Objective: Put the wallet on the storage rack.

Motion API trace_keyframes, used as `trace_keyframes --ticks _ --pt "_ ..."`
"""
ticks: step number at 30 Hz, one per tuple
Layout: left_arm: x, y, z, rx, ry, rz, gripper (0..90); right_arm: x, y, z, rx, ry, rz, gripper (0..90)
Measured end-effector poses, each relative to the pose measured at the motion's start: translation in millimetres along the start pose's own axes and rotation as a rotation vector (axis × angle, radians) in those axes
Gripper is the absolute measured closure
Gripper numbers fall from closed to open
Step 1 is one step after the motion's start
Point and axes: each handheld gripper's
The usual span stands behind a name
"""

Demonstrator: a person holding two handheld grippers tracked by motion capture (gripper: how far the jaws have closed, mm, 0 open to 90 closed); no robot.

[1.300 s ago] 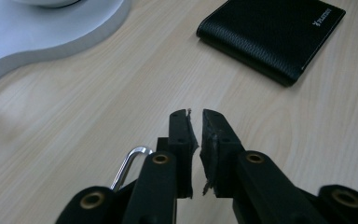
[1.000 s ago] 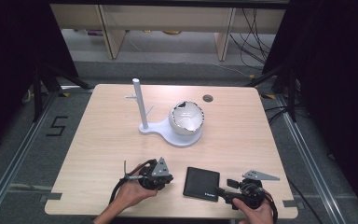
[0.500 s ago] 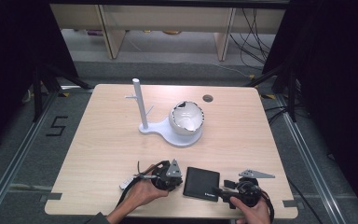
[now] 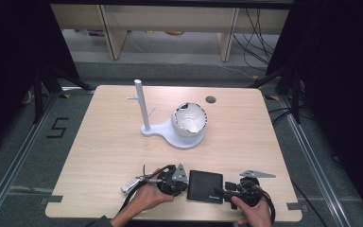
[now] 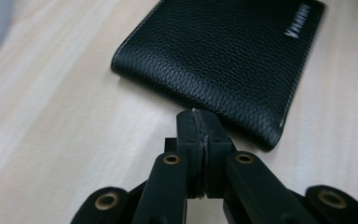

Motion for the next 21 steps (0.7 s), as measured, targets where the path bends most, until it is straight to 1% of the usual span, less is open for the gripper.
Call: trace_keyframes --ticks 1,2,3,4,5,6,7,8,9,10,11,12,13,14,15,16,17,18,19,20,21 --pt "1.6 -0.2 3.2 -0.011 -0.001 0.017 87.9 -0.2 0.1 -0.1 0.005 -0.003 -0.002 35.3" --pt "0.9 0.6 4.1 0.012 -0.003 -0.002 87.8 -0.8 0.3 -0.2 0.011 -0.007 -0.008 35.4" --pt "2.0 0.7 6.9 0.002 -0.020 0.006 87.5 -0.8 0.9 0.5 0.012 -0.007 -0.003 35.6" --pt "2.0 0.7 6.9 0.002 -0.020 0.006 87.6 -0.8 0.9 0.5 0.012 -0.007 -0.003 35.6" --pt "1.8 1.2 7.8 0.017 -0.021 -0.006 87.6 0.1 0.9 2.6 0.004 -0.006 0.005 35.8" --pt "2.7 1.0 9.6 0.006 -0.024 0.006 87.6 -1.0 2.3 1.9 0.034 -0.009 -0.006 35.9" --pt "2.8 1.4 9.9 0.004 -0.039 0.003 87.6 0.6 3.8 5.5 0.025 0.000 0.006 36.5" --pt "2.8 1.4 9.9 0.004 -0.039 0.003 87.6 0.6 3.8 5.5 0.025 0.000 0.006 36.5" --pt "4.8 0.6 12.8 -0.028 -0.045 0.031 87.7 2.5 5.7 6.9 0.043 0.001 -0.007 37.6" --pt "4.9 0.6 13.4 -0.030 -0.047 0.030 87.7 2.5 5.7 6.9 0.043 0.001 -0.007 37.6" --pt "4.0 1.2 12.3 -0.004 -0.052 0.010 87.6 6.0 7.0 11.6 0.009 -0.004 0.002 39.5" --pt "4.0 1.2 12.3 -0.004 -0.052 0.010 87.6 6.0 7.0 11.6 0.009 -0.004 0.002 39.5" --pt "4.3 1.2 13.1 -0.005 -0.052 0.008 87.6 6.9 7.6 12.5 0.011 0.016 0.008 39.9" --pt "4.8 1.3 13.0 -0.005 -0.058 0.009 87.7 8.3 8.5 13.0 0.015 0.009 0.011 40.1" --pt "4.8 1.2 13.7 -0.013 -0.058 0.011 87.7 8.9 8.6 13.5 0.018 0.018 0.018 40.5" --pt "5.0 1.1 13.8 -0.013 -0.060 0.012 87.7 10.0 8.6 14.8 0.024 0.006 0.014 40.4" --pt "4.9 1.4 13.5 -0.009 -0.062 0.008 87.7 9.1 8.4 14.9 0.046 0.020 0.023 40.7" --pt "4.4 1.5 13.7 -0.001 -0.052 0.004 87.7 7.7 7.5 16.1 0.075 0.036 0.029 42.1" --pt "4.7 1.4 14.3 -0.001 -0.052 0.007 87.7 8.7 5.4 18.3 0.100 0.026 0.039 44.1" --pt "4.7 1.4 14.5 0.000 -0.050 0.008 87.8 7.5 3.6 20.2 0.139 0.049 0.048 45.7" --pt "4.7 1.4 14.5 0.001 -0.050 0.008 87.7 5.1 0.6 23.0 0.194 0.069 0.068 50.5"
Point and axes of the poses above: each handheld gripper's, and its own axes: x roughly forward along the jaws, y roughly out of its top, z roughly to its right, and after that the axes turned 12 degrees about -x, right-handed
